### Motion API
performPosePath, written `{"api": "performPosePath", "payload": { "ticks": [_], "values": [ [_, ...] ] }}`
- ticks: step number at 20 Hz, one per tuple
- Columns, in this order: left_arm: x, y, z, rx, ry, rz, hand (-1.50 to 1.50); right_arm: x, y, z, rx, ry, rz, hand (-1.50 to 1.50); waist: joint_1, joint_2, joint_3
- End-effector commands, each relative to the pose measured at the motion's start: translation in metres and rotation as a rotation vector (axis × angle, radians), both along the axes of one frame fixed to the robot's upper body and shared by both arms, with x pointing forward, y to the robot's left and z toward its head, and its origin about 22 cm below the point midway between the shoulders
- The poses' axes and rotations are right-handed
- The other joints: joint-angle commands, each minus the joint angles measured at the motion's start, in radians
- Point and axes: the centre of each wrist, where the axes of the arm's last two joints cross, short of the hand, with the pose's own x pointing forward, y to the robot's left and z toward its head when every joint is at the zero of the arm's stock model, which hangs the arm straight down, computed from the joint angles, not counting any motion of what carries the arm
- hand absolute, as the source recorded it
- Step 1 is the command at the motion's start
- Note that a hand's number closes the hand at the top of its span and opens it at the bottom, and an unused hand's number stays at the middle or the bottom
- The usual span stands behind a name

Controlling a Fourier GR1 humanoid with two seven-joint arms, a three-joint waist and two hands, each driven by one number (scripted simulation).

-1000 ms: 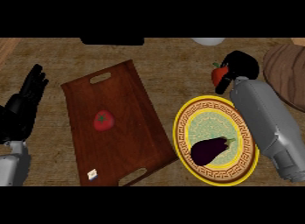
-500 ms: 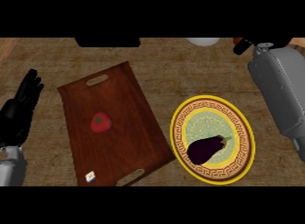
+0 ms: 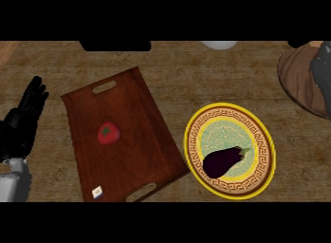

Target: Pick the bell pepper from the plate and place it in the bowl

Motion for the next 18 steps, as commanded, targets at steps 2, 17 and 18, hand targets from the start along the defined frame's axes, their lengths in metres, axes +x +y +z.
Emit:
{"api": "performPosePath", "payload": {
  "ticks": [2, 17, 18],
  "values": [
    [0.0, -0.011, -0.001, -0.01, -0.004, -0.024, 0.0, -0.007, -0.06, -0.024, 0.054, -0.034, -0.015, 1.5, 0.01, 0.006, 0.001],
    [0.01, -0.018, 0.015, -0.005, -0.025, -0.056, 0.0, -0.026, -0.166, -0.056, 0.115, -0.07, -0.049, 1.5, 0.051, 0.022, 0.003],
    [-0.001, -0.021, 0.015, 0.006, -0.027, -0.042, 0.0, -0.037, -0.169, -0.089, 0.087, -0.059, -0.048, 1.5, 0.052, 0.02, 0.004]
  ]
}}
